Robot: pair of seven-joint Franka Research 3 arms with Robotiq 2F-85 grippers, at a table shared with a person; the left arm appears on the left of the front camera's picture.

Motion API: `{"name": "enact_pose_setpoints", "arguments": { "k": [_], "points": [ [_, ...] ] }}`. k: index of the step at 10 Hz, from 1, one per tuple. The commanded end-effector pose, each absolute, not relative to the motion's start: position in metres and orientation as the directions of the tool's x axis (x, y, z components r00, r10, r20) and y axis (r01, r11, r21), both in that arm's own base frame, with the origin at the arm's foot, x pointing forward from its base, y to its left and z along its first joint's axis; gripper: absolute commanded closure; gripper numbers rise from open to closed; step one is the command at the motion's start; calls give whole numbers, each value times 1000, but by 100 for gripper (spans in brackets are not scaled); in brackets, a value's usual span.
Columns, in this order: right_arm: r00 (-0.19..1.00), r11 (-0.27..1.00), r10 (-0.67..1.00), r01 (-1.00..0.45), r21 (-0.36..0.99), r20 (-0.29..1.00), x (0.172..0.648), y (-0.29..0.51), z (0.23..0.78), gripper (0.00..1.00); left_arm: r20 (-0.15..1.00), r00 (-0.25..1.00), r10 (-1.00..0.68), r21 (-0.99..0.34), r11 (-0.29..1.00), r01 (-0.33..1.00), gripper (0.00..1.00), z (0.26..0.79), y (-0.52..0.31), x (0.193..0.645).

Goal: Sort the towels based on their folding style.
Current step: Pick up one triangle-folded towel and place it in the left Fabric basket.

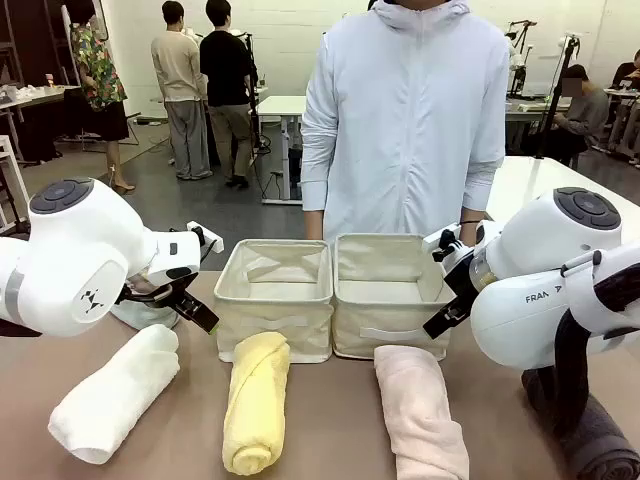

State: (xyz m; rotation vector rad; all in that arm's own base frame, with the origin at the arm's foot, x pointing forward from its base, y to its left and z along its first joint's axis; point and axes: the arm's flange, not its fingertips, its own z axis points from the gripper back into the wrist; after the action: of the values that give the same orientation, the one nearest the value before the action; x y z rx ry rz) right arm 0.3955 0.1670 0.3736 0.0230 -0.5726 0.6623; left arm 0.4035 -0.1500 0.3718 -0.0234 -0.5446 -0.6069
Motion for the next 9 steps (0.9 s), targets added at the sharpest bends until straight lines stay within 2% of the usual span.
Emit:
{"name": "enact_pose_setpoints", "arguments": {
  "k": [1,9],
  "points": [
    [641,794,575,-587,-158,509,395,167,374,0,493,685,-536,136,825,548,0,372,-150,403],
    [641,794,575,-587,-158,509,395,167,374,0,493,685,-536,136,825,548,0,372,-150,403]
  ]
}}
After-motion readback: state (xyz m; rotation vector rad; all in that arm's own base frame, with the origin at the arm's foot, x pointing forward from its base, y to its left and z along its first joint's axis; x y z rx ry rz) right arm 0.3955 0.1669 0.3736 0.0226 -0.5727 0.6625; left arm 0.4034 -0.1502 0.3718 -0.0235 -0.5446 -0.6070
